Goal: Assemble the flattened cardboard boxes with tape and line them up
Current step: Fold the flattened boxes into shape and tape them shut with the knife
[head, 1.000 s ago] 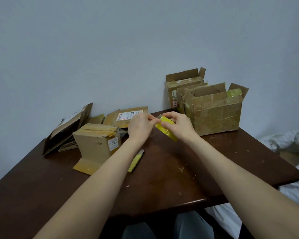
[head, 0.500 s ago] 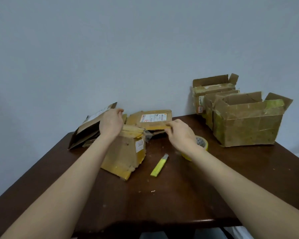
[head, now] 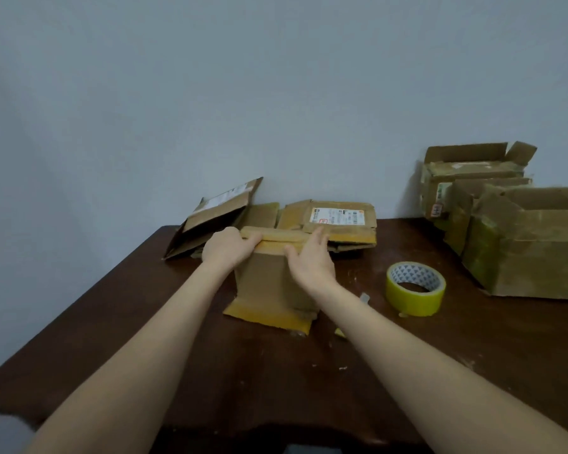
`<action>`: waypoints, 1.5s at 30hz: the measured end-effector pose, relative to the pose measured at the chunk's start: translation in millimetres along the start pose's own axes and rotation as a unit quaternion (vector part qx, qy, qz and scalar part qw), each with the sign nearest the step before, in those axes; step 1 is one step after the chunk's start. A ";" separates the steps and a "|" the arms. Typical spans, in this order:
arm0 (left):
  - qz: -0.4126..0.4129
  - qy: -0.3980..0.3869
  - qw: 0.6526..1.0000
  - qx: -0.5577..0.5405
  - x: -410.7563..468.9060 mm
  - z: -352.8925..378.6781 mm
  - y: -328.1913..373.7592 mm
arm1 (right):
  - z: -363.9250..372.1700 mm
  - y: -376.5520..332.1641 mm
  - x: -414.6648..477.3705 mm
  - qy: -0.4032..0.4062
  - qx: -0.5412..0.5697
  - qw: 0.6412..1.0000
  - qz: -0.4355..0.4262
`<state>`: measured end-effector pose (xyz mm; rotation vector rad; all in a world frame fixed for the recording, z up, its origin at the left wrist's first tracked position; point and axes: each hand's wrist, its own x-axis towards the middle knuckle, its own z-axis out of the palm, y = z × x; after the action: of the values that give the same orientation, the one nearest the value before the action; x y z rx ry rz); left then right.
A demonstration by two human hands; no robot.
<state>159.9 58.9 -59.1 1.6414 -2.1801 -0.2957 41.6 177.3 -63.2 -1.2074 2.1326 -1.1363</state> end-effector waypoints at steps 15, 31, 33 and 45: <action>-0.107 -0.015 0.983 -0.145 -20.6 -0.5 13.0 | -12.5 2.5 38.2 -0.049 -0.087 0.994 0.055; -0.089 0.018 0.972 -0.216 -52.6 -1.8 10.8 | -23.0 11.2 3.5 -0.016 -0.093 0.996 -0.003; -0.115 0.007 0.966 -0.233 -55.2 -4.6 10.3 | -24.5 12.4 5.4 -0.017 -0.062 0.998 0.020; -0.080 0.199 0.932 -0.293 -100.8 -26.1 38.1 | -40.1 -1.1 -20.8 0.093 0.055 0.993 -0.044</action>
<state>161.6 167.9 -39.0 1.3812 -1.4712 -0.5445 25.2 212.5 -39.9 -1.1959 2.1357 -1.4355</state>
